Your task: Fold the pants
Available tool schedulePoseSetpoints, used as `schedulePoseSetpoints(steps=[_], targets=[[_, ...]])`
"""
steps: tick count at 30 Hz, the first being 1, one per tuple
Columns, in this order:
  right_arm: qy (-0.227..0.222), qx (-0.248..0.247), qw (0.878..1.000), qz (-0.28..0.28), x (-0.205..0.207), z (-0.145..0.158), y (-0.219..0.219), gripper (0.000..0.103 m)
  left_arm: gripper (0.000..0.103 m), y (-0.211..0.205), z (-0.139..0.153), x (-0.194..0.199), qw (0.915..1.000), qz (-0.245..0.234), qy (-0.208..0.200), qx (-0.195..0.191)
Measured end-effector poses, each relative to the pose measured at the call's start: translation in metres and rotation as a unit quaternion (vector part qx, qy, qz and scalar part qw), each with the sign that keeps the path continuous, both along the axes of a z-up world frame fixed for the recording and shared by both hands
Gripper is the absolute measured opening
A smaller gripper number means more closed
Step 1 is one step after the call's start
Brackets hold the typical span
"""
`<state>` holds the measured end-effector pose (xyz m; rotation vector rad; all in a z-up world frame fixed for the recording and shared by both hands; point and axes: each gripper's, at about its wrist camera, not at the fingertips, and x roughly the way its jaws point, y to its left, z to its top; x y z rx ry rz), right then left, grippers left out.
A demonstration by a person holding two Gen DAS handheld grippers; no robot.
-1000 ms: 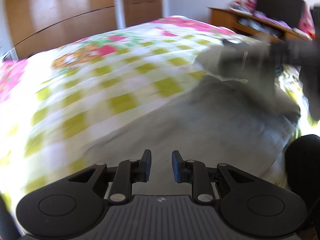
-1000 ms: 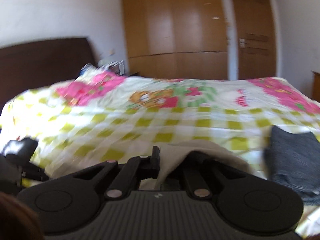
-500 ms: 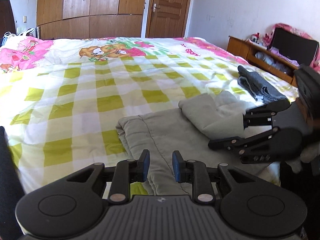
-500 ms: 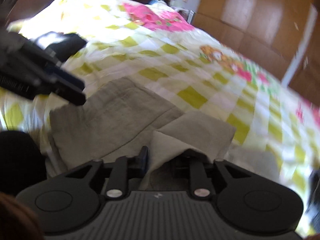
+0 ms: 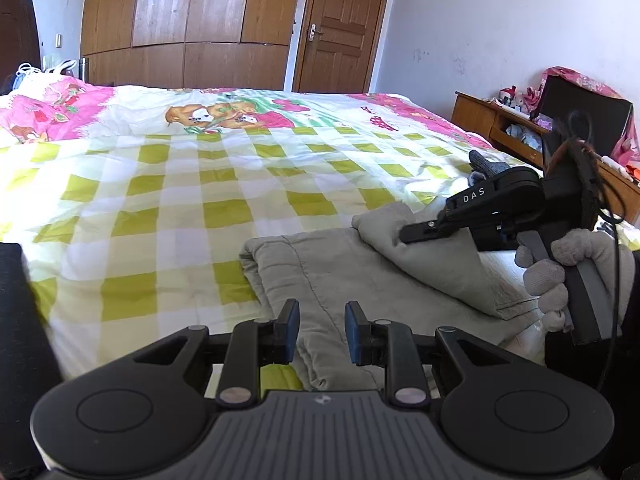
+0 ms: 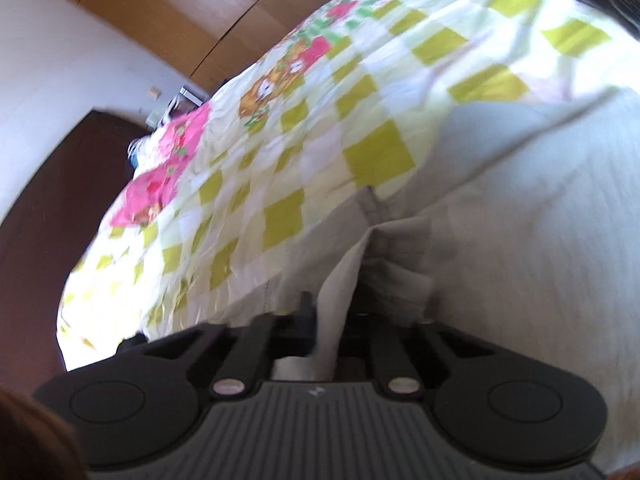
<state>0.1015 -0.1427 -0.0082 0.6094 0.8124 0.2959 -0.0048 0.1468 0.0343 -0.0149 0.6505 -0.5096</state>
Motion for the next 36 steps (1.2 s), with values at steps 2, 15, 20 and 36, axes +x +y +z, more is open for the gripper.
schedulePoseSetpoints(steps=[2,15,20,36], targets=[[-0.043,-0.071,0.994,0.075,-0.009,0.013,0.036,0.005,0.037,0.005,0.002,-0.003,1.0,0.005,-0.001,0.001],[-0.202,-0.37,0.862,0.281,-0.081,-0.004,0.154,0.003,0.037,0.021,-0.004,-0.014,0.9994,0.029,0.015,0.01],[-0.232,-0.375,0.851,0.287,-0.089,0.003,0.158,0.003,0.037,0.022,-0.001,-0.014,0.9993,0.031,0.013,0.014],[-0.206,-0.29,0.867,0.347,-0.112,-0.001,0.149,0.015,0.038,0.008,0.014,0.002,0.999,0.026,-0.012,0.034]])
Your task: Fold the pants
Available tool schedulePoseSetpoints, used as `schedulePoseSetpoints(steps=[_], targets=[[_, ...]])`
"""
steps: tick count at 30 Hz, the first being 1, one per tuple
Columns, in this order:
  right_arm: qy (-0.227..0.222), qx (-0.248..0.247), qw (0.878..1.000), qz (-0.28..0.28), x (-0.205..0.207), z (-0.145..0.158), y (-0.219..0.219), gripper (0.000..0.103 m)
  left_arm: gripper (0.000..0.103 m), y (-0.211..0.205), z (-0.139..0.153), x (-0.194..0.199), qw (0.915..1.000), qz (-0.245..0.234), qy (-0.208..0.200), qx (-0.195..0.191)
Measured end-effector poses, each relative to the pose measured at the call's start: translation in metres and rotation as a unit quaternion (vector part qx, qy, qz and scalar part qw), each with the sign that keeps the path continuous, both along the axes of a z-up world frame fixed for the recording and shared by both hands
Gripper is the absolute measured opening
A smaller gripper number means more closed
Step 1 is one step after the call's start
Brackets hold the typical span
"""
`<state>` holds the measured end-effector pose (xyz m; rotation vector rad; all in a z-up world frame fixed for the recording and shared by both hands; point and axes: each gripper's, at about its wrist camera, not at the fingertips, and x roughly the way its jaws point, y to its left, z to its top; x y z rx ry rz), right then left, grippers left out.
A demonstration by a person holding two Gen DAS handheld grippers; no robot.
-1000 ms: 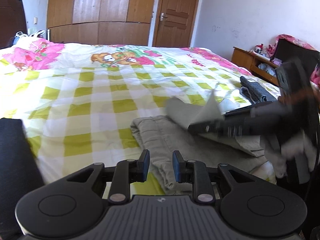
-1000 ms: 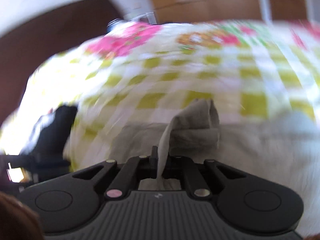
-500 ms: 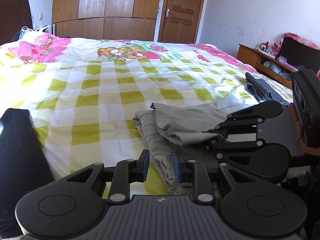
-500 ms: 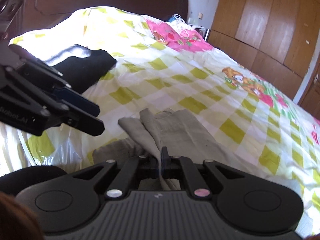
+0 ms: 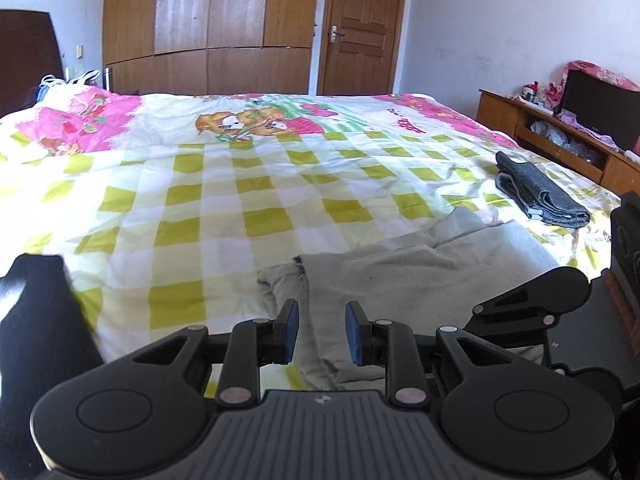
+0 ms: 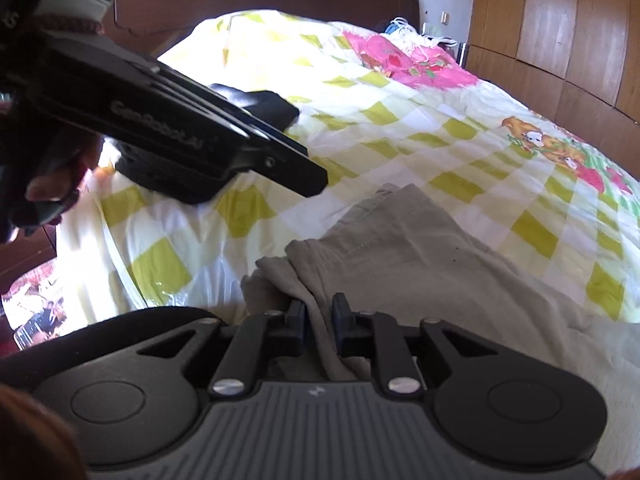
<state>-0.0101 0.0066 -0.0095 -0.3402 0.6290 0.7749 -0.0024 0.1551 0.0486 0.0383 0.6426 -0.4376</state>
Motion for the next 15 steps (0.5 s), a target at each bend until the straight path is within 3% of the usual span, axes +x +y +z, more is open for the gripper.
schedulePoseSetpoints(steps=[6,9,13,15], targets=[[0.017,0.02,0.999,-0.026,-0.008,0.019,-0.039,0.016,0.038,-0.04,-0.001,0.017,0.999,-0.045,-0.002,-0.001],[0.017,0.024,0.997,-0.071,-0.008,0.025,-0.068,0.017,0.038,-0.06,-0.011,0.026,0.9979,-0.062,0.015,0.003],[0.036,0.026,0.989,-0.138,0.009,0.017,-0.095,0.018,0.038,-0.081,-0.034,0.032,0.9935,-0.07,0.064,0.062],[0.059,0.025,0.987,-0.147,0.017,0.008,-0.1,0.02,0.039,-0.083,-0.048,0.031,0.9887,-0.069,0.091,0.097]])
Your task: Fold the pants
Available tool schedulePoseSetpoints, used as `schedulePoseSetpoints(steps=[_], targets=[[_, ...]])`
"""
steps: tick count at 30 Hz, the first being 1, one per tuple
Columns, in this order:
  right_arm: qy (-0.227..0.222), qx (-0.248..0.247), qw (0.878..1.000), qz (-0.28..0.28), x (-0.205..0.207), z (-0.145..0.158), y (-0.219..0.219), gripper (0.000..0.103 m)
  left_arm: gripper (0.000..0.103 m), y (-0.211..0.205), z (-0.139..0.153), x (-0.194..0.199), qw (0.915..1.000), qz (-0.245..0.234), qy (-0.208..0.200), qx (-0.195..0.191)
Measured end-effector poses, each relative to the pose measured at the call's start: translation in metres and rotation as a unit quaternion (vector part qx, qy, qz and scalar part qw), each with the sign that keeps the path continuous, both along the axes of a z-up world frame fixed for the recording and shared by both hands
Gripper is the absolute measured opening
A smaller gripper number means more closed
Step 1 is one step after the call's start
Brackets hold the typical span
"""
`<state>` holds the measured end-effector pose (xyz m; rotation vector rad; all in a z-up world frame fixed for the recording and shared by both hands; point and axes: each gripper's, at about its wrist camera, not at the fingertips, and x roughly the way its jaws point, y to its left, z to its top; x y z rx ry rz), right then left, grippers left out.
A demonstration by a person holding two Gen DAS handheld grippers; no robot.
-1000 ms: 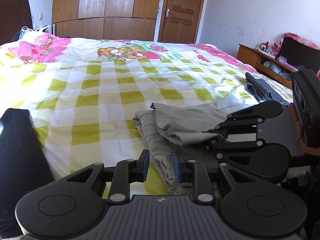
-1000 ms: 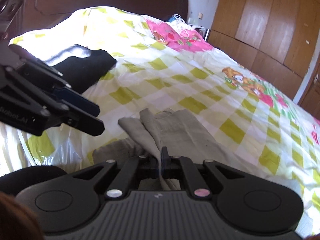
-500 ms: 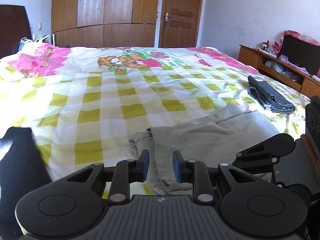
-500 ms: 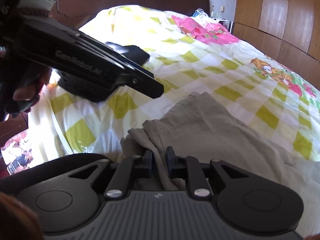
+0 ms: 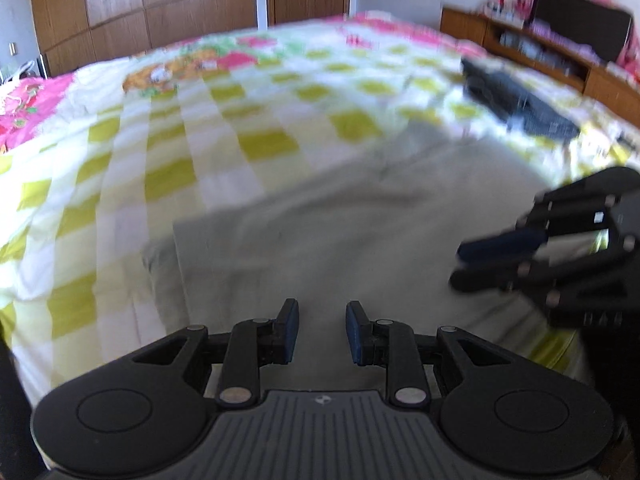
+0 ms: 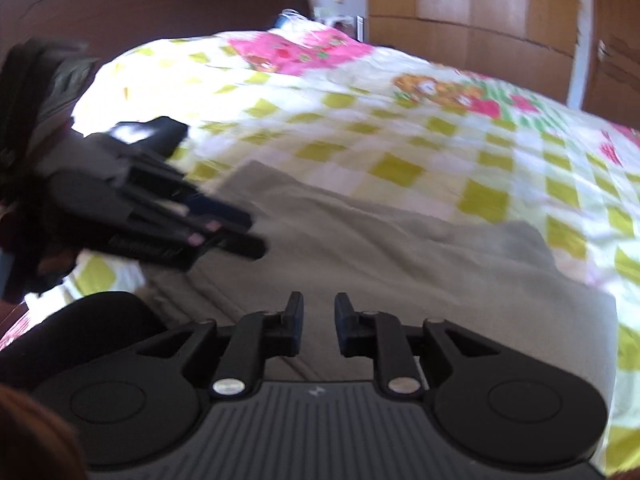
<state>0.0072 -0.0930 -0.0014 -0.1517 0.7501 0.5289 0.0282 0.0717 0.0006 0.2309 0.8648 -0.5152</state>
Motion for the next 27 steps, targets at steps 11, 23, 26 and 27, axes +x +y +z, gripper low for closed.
schedulePoseSetpoints(steps=[11,23,26,27], targets=[[-0.011,0.013,1.0,-0.004,-0.003,0.009,-0.013,0.021,0.042,0.009,0.023,-0.014,0.9987,0.048,-0.014,-0.011],[-0.016,-0.055,0.987,-0.149,0.011,0.011,-0.101,0.025,0.042,-0.019,0.007,0.003,0.997,0.075,0.013,0.016],[-0.007,-0.054,0.981,-0.185,0.012,0.007,-0.125,0.025,0.042,-0.03,0.009,0.005,0.9969,0.075,0.009,0.02],[-0.004,-0.054,0.979,-0.198,0.013,0.007,-0.132,0.026,0.042,-0.034,0.01,0.005,0.997,0.074,0.008,0.021]])
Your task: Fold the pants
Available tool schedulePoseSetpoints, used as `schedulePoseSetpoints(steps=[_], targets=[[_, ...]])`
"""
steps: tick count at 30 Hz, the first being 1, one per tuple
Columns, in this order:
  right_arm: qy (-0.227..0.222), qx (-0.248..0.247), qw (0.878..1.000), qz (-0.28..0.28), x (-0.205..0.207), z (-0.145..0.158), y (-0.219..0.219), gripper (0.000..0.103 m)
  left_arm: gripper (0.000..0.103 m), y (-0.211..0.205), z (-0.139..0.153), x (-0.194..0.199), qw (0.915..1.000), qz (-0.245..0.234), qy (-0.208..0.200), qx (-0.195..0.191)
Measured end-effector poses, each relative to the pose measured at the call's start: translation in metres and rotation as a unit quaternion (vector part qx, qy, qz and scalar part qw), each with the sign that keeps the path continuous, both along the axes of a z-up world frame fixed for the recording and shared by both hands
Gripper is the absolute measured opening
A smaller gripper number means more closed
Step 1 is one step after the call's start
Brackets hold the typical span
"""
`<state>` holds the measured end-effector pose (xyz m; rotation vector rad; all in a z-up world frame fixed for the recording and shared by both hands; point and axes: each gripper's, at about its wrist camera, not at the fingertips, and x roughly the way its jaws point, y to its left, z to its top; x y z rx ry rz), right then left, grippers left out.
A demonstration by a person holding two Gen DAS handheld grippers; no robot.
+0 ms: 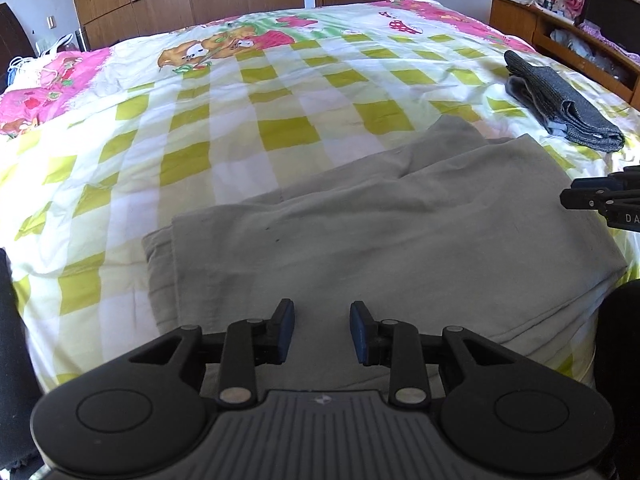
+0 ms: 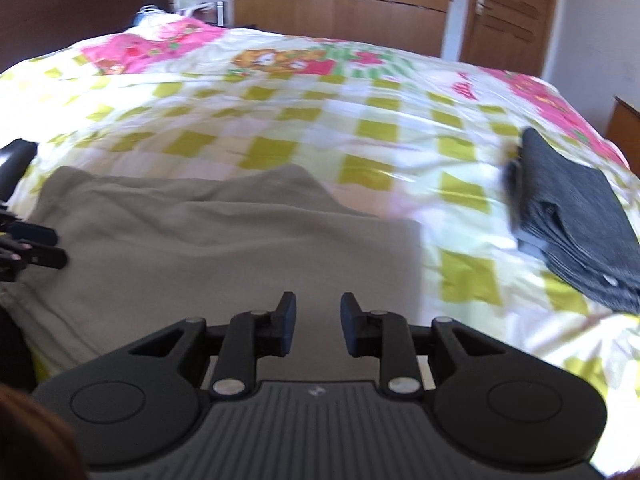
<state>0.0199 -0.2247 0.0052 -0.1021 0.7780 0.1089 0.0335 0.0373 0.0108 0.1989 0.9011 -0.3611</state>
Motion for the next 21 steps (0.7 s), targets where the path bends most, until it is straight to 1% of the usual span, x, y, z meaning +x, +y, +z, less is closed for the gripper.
schedulePoseSetpoints(steps=[3,9,17,21], targets=[[0.01,0.022,0.999,-0.027,0.002,-0.003,-0.021,0.027,0.043,-0.012,0.002,0.004,1.0,-0.001,0.0,-0.002],[0.033,0.072,0.996,-0.032,0.004,-0.011,-0.039,0.028,0.043,-0.036,0.004,0.007,0.9999,-0.009,0.001,-0.006],[0.029,0.095,0.995,-0.032,0.002,-0.013,-0.058,0.03,0.043,-0.058,0.004,0.009,0.9998,-0.018,0.003,0.0],[0.037,0.122,0.991,-0.035,0.002,-0.018,-0.074,0.031,0.043,-0.067,-0.001,0.009,0.9997,-0.022,0.007,0.002]])
